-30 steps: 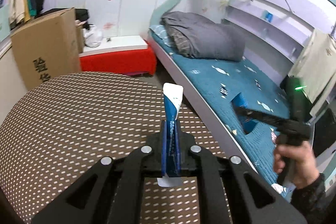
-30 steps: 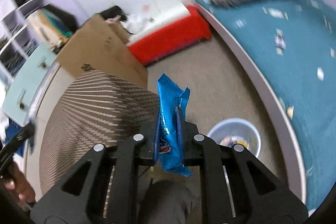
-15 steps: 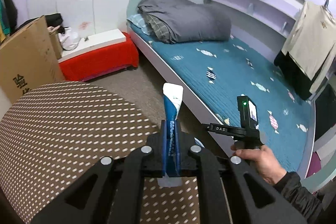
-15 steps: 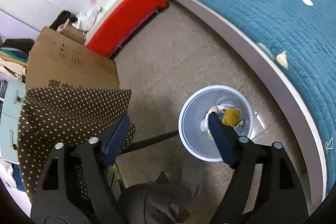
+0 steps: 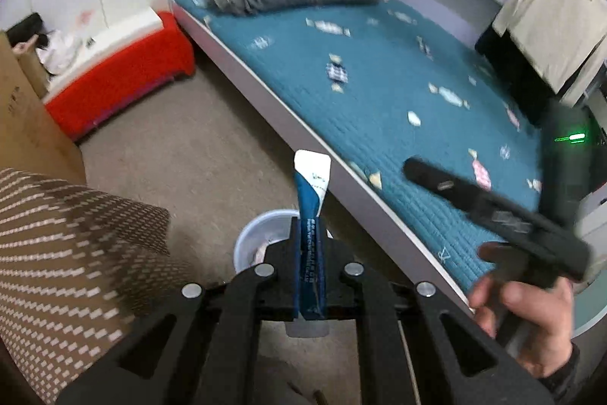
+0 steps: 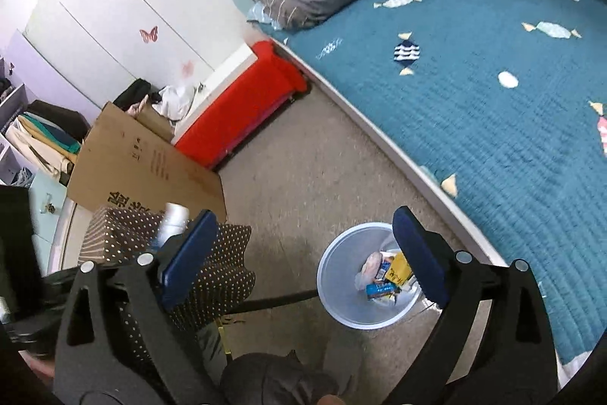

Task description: Collect trash

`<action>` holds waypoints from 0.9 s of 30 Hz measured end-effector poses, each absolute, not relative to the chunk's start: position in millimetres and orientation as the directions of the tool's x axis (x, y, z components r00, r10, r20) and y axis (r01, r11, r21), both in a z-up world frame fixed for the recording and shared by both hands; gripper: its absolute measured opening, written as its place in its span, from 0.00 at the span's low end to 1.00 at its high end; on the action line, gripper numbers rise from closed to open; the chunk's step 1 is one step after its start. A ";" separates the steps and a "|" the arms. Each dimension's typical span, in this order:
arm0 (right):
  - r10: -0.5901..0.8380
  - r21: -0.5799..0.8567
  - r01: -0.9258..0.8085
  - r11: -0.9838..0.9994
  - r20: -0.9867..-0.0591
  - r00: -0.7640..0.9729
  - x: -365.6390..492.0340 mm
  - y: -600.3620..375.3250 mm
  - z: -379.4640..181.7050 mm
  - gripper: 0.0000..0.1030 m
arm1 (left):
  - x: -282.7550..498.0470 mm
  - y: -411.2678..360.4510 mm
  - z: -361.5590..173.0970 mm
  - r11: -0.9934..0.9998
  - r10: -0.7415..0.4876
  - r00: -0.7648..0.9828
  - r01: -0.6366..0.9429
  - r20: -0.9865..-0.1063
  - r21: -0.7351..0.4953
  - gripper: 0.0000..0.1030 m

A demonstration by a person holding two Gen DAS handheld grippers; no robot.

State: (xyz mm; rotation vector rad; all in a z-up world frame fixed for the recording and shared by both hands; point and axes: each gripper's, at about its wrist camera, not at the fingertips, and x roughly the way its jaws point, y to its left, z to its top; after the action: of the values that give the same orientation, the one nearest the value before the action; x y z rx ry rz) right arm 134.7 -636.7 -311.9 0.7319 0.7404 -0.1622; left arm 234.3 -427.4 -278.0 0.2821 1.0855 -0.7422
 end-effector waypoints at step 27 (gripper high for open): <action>0.035 0.473 0.418 0.776 -0.693 0.720 103.6 -602.1 -268.0 0.94 | 241.4 -406.5 -247.4 0.832 -0.361 0.381 0.543 -0.851 -0.110 0.92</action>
State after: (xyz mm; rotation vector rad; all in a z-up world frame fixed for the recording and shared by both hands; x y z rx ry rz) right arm 103.6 -602.1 -268.0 0.6613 0.7473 -0.2298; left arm 241.4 -406.5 -247.4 0.2003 1.0293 -0.5819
